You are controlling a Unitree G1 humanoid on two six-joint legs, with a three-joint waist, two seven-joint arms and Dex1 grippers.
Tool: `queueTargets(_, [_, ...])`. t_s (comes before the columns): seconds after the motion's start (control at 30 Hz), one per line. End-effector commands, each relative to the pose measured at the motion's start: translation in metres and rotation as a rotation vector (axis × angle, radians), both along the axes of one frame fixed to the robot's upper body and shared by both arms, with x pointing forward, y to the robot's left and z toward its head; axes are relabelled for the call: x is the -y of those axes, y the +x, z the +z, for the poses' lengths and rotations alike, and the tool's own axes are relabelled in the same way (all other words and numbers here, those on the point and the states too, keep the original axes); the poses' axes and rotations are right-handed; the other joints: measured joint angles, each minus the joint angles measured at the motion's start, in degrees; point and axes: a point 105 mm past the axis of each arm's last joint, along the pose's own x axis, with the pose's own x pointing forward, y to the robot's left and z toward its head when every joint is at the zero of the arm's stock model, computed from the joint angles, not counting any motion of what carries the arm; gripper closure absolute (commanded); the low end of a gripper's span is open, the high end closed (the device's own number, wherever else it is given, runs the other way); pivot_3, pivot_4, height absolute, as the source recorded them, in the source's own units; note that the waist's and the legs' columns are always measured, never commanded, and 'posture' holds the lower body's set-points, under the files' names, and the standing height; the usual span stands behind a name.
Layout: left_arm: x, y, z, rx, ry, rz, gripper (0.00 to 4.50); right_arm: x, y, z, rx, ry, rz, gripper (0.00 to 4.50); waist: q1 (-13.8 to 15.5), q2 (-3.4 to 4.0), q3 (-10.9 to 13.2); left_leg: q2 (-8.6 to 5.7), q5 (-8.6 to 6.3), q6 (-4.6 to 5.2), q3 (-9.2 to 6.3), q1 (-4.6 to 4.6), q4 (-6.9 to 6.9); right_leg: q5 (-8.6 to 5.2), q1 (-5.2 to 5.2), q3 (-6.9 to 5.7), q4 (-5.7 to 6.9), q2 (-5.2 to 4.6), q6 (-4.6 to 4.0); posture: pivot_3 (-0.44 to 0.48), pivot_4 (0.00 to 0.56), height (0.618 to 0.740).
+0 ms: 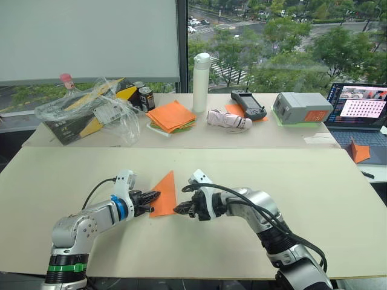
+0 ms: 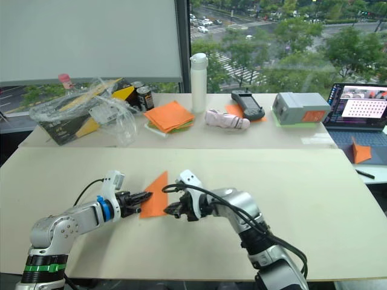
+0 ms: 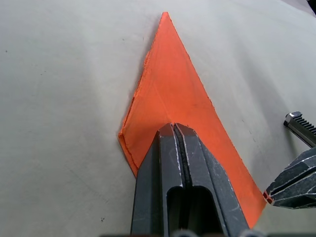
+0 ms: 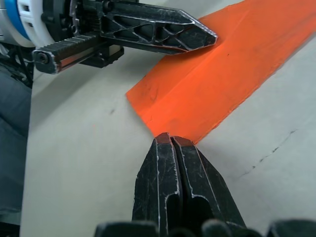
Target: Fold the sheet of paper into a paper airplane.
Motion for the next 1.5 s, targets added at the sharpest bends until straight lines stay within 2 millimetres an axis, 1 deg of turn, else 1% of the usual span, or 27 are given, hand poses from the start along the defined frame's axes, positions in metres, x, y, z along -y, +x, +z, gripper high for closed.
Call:
queueTargets(0.03, [0.001,-0.005,-0.011,-0.054,0.019,-0.007,4.5,-0.004,-0.003,0.007,-0.03,0.055,0.019,4.47,0.0,0.0,0.0,0.0,0.0,0.0,0.0,0.0,0.0,0.0,0.0,0.0,0.0,0.0,0.0,0.0,0.15,0.74])
queueTargets(0.13, [0.0,-0.005,-0.012,-0.054,0.02,-0.005,4.5,-0.008,0.011,0.02,-0.025,0.115,-0.049,4.47,0.01,0.0,0.0,0.0,0.0,0.0,0.0,0.0,0.0,0.0,0.0,0.0,0.0,0.0,0.0,0.0,0.15,0.74])
queueTargets(0.2, [0.0,-0.005,-0.012,-0.054,0.019,-0.003,4.5,-0.01,0.016,0.024,-0.022,0.134,-0.07,4.47,0.0,0.0,0.0,0.0,0.0,0.0,0.0,-0.01,0.0,0.0,-0.02,0.0,0.01,0.0,0.0,0.0,0.15,0.74])
queueTargets(0.3, [0.0,-0.004,-0.012,-0.053,0.019,0.0,4.5,-0.016,0.02,0.027,-0.002,0.14,-0.078,4.47,-0.03,0.0,0.0,0.0,0.0,-0.01,0.0,-0.02,0.0,0.0,-0.03,0.0,0.02,0.0,0.0,0.0,0.15,0.74])
queueTargets(0.37, [0.0,-0.003,-0.011,-0.052,0.019,0.001,4.5,-0.018,0.022,0.024,0.006,0.126,-0.082,4.47,-0.04,0.0,0.0,0.0,0.0,-0.01,0.0,-0.02,0.0,0.0,-0.03,0.0,0.01,0.0,0.0,0.0,0.15,0.74])
queueTargets(0.43, [-0.001,-0.003,-0.011,-0.05,0.019,0.003,4.5,-0.02,0.022,0.018,0.013,0.102,-0.078,4.47,-0.04,0.0,0.0,0.0,0.0,-0.01,0.0,-0.03,0.0,0.0,-0.04,0.0,0.02,0.0,0.0,0.0,0.15,0.74])
queueTargets(0.57, [-0.004,-0.002,-0.011,-0.042,0.033,0.022,4.5,-0.023,0.016,0.0,0.044,0.022,-0.043,4.47,-0.05,0.0,0.0,0.0,0.0,-0.01,0.0,0.0,0.0,0.0,-0.04,0.0,0.03,0.0,0.0,0.0,0.15,0.74])
queueTargets(0.63, [-0.009,0.002,-0.011,-0.031,0.048,0.058,4.5,-0.024,0.011,-0.003,0.057,0.011,-0.011,4.47,-0.04,0.0,0.0,0.0,0.01,-0.01,0.0,0.03,0.0,0.0,-0.01,0.0,0.04,0.0,0.0,0.0,0.15,0.74])
queueTargets(0.73, [-0.016,0.008,-0.012,-0.037,0.06,0.102,4.5,-0.024,0.01,-0.006,0.053,0.001,-0.011,4.47,-0.03,-0.01,-0.01,0.01,0.01,-0.01,0.0,0.06,0.0,0.0,0.02,0.0,0.05,0.01,0.0,0.0,0.15,0.74])
queueTargets(1.23, [-0.004,0.026,-0.012,-0.026,0.09,0.085,4.5,-0.024,0.009,-0.005,0.047,0.01,-0.015,4.47,-0.06,-0.02,-0.01,0.01,0.01,-0.01,-0.01,0.1,0.0,0.0,0.06,-0.01,0.06,0.02,0.0,0.0,0.15,0.74])
queueTargets(1.5, [-0.001,0.036,-0.014,-0.021,0.111,0.094,4.5,-0.025,0.008,-0.003,0.05,0.014,-0.015,4.47,-0.07,-0.02,-0.02,0.01,0.01,-0.02,-0.01,0.1,0.01,0.0,0.06,-0.02,0.06,0.01,0.0,0.0,0.15,0.74])
